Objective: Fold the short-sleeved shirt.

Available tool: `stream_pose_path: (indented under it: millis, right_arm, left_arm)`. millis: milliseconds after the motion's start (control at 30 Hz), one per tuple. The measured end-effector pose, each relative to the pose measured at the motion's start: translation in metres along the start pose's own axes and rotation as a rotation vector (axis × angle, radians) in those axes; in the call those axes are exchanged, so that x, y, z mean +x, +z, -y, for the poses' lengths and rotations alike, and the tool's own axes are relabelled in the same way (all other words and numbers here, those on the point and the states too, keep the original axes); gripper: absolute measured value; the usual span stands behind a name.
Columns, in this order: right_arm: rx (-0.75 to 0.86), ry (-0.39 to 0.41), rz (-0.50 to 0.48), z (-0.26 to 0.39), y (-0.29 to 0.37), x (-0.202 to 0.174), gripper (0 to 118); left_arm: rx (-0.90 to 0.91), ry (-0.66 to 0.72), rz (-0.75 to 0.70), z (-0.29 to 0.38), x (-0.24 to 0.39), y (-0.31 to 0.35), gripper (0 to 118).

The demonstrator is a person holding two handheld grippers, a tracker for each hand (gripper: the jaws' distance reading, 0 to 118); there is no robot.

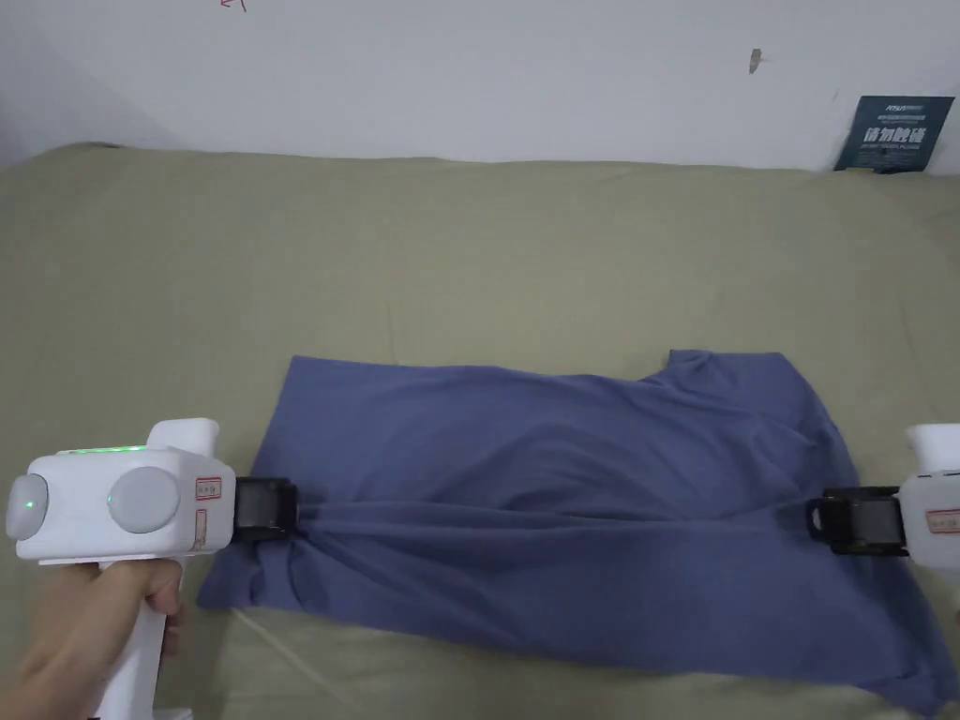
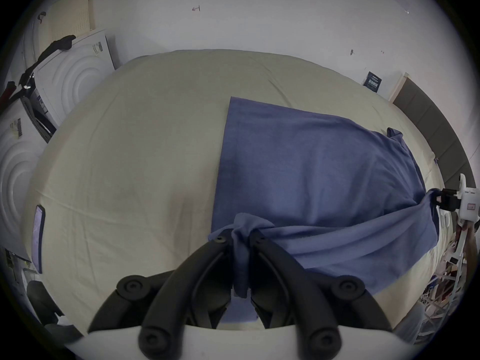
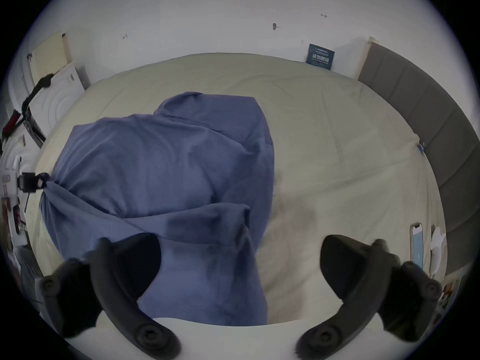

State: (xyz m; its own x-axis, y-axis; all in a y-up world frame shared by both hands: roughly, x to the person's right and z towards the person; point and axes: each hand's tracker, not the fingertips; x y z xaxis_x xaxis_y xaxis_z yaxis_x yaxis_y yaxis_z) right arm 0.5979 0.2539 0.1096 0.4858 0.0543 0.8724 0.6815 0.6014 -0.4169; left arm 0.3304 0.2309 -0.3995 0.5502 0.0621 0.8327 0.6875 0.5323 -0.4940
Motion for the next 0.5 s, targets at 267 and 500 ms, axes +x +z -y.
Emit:
stream_pose_path:
  millis: [267,500]
  right_arm:
    - [-0.003,-0.087,-0.094,0.057,0.059,-0.002,111]
    - [0.021,-0.108,-0.111,0.090,0.085,-0.016,1]
  left_arm:
    - [0.034,0.027,0.013,0.038,-0.023,0.054,104]
    - [0.048,0.043,0.045,0.053,-0.029,0.053,0]
